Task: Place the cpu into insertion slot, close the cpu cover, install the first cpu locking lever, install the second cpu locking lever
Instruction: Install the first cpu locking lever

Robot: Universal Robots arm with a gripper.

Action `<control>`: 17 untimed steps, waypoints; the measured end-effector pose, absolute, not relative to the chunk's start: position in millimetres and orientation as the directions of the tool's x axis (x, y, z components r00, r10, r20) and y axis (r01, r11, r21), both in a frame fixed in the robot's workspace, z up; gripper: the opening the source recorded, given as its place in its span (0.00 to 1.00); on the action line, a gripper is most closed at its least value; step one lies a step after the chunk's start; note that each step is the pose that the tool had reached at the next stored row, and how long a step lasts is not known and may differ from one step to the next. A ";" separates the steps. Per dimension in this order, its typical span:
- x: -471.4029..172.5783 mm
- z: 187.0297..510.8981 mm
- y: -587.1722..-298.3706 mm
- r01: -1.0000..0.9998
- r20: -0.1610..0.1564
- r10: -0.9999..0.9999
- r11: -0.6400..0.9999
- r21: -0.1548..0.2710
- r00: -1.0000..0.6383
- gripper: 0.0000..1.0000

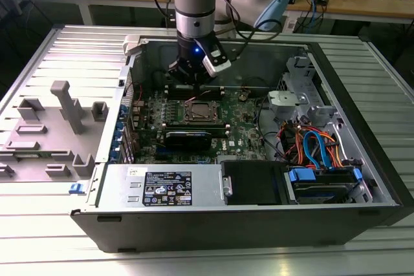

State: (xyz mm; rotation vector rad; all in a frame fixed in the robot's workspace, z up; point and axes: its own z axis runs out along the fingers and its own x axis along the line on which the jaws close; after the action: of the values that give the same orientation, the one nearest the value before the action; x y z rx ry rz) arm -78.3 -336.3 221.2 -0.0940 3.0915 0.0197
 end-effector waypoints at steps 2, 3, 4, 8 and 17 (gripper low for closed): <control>-75.9 219.7 -336.2 -0.061 -0.049 -0.060 0.998 0.011 -0.997 0.11; -74.0 218.8 -336.2 -0.061 -0.049 -0.060 0.998 0.011 -0.997 0.11; -71.3 217.6 -336.2 -0.061 -0.049 -0.060 0.998 0.011 -0.997 0.11; -65.2 215.1 -336.2 -0.061 -0.049 -0.060 0.998 0.011 -0.997 0.11; -53.0 211.4 -336.0 -0.061 -0.049 -0.060 0.998 0.011 -0.997 0.11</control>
State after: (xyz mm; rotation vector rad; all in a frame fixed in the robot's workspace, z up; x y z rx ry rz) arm -53.0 -336.0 211.4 -0.0937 3.0914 0.0196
